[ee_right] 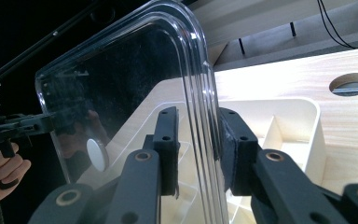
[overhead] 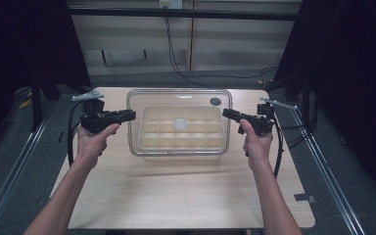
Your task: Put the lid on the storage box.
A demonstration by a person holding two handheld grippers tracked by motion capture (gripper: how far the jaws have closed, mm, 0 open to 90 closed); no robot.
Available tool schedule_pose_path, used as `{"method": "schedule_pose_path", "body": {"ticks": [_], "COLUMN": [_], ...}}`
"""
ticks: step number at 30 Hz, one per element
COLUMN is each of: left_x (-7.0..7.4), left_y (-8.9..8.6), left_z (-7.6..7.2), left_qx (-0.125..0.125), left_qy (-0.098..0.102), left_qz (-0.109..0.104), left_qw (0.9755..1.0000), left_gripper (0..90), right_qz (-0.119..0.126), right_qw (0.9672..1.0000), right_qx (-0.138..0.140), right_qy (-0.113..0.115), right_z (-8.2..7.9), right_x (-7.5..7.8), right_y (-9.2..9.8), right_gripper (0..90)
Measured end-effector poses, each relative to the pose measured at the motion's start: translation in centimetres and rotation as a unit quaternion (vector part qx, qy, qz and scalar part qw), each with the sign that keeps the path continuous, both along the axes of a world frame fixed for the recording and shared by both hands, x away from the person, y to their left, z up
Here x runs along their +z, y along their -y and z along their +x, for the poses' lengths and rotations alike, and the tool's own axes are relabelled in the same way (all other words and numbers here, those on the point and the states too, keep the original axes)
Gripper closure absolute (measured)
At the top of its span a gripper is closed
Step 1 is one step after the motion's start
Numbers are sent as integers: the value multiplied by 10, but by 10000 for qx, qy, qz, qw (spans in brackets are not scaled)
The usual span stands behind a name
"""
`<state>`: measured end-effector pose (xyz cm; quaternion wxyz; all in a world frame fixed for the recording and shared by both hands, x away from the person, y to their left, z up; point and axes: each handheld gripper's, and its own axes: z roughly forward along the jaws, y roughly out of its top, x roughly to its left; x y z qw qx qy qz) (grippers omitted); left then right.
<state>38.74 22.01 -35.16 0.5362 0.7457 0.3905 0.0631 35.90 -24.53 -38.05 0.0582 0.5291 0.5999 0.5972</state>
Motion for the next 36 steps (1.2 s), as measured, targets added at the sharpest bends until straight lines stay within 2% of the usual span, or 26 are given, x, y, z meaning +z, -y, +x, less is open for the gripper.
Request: {"method": "schedule_pose_path", "body": {"ticks": [10, 22, 29, 30, 36], "left_x": [0, -8, -9, -8, -13], "left_y": [4, 10, 10, 10, 11], "left_z": [15, 34, 38, 37, 42], "left_qx": [13, 31, 35, 46, 126], "left_qy": [-79, -249, -332, -317, -368], "left_qz": [-69, -26, 4, 61, 42], "left_qw": [9999, 9997, 9994, 9995, 9992], "left_gripper": [748, 744, 742, 742, 733], "right_qz": [-23, 5, 42, 39, -65], "right_qw": [10000, 9997, 9997, 9997, 9995], "right_qx": [-45, -113, -99, -99, -112], "right_qy": [-50, -197, -217, -210, -287], "right_z": [14, 30, 33, 33, 35], "right_x": [3, -4, -7, -7, -5], "right_y": [2, 8, 9, 9, 7], "right_gripper": [709, 711, 716, 716, 717]}}
